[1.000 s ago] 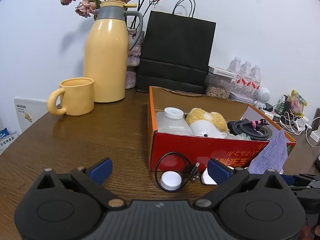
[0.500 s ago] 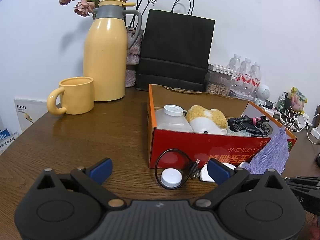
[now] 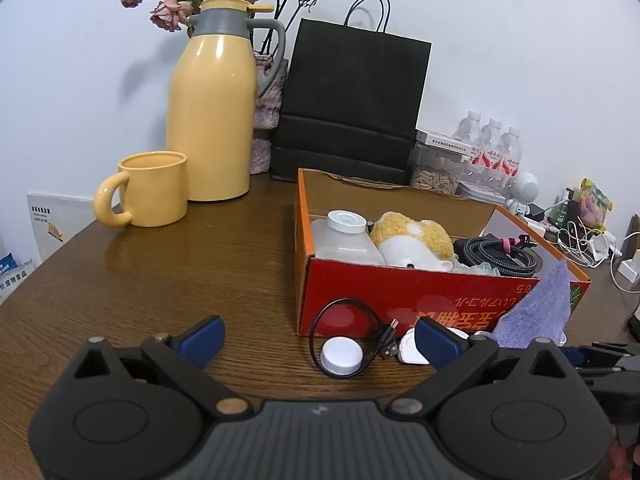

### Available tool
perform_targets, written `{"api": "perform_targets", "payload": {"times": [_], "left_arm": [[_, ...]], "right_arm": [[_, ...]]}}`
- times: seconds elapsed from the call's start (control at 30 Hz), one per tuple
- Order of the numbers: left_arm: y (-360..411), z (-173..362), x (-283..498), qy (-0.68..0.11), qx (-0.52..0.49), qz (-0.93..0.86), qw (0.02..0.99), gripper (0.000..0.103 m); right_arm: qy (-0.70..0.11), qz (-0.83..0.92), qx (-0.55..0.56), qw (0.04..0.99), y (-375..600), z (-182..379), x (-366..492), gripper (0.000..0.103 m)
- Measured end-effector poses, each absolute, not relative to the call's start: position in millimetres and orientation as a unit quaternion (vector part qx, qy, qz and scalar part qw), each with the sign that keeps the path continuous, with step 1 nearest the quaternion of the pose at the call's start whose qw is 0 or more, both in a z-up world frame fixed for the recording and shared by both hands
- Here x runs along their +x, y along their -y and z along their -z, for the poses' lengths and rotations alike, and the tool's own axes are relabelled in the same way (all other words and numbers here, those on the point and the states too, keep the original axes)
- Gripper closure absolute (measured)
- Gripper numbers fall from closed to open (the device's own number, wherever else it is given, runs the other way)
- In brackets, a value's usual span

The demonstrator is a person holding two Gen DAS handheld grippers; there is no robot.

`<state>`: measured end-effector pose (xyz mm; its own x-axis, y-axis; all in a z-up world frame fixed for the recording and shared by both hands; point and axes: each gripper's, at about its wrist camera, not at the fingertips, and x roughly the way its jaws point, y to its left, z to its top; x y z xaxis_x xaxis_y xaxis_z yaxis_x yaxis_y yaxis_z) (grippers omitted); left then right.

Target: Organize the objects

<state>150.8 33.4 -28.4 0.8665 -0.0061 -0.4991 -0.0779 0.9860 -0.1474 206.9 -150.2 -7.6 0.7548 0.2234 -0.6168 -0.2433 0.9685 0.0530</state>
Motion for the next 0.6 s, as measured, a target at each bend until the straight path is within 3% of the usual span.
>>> {"api": "perform_targets", "payload": {"times": [0.07, 0.17, 0.4, 0.43, 0.5, 0.53, 0.57, 0.6], "left_arm": [[-33.2, 28.1, 150.3, -0.257, -0.081, -0.016, 0.963, 0.002], [-32.9, 27.3, 149.0, -0.254, -0.081, -0.015, 0.964, 0.002], [-33.0, 28.6, 150.2, -0.256, -0.080, -0.018, 0.963, 0.002], [-33.1, 28.8, 150.1, -0.256, -0.080, -0.019, 0.963, 0.002], [-33.6, 28.8, 149.9, -0.256, -0.081, -0.021, 0.963, 0.002], [-34.1, 28.9, 149.9, -0.256, -0.082, -0.021, 0.963, 0.002], [-34.4, 29.1, 150.1, -0.256, -0.083, -0.021, 0.963, 0.002], [-34.5, 29.2, 150.0, -0.257, -0.082, -0.021, 0.963, 0.002]], "right_arm": [[-0.330, -0.138, -0.017, 0.934, 152.8, 6.7, 200.7, 0.074], [-0.329, -0.149, -0.022, 0.932, 158.1, 7.0, 188.3, 0.082], [-0.334, -0.168, -0.019, 0.927, 168.3, 4.2, 164.5, 0.083], [-0.333, -0.169, -0.011, 0.928, 171.2, 3.1, 163.6, 0.079], [-0.320, -0.161, 0.008, 0.933, 176.6, -1.9, 160.0, 0.049], [-0.310, -0.153, 0.011, 0.938, 177.9, -5.3, 158.0, 0.013], [-0.300, -0.142, 0.010, 0.943, 178.2, -8.4, 157.0, 0.001], [-0.293, -0.137, 0.006, 0.946, 177.4, -9.9, 157.1, 0.000]]}}
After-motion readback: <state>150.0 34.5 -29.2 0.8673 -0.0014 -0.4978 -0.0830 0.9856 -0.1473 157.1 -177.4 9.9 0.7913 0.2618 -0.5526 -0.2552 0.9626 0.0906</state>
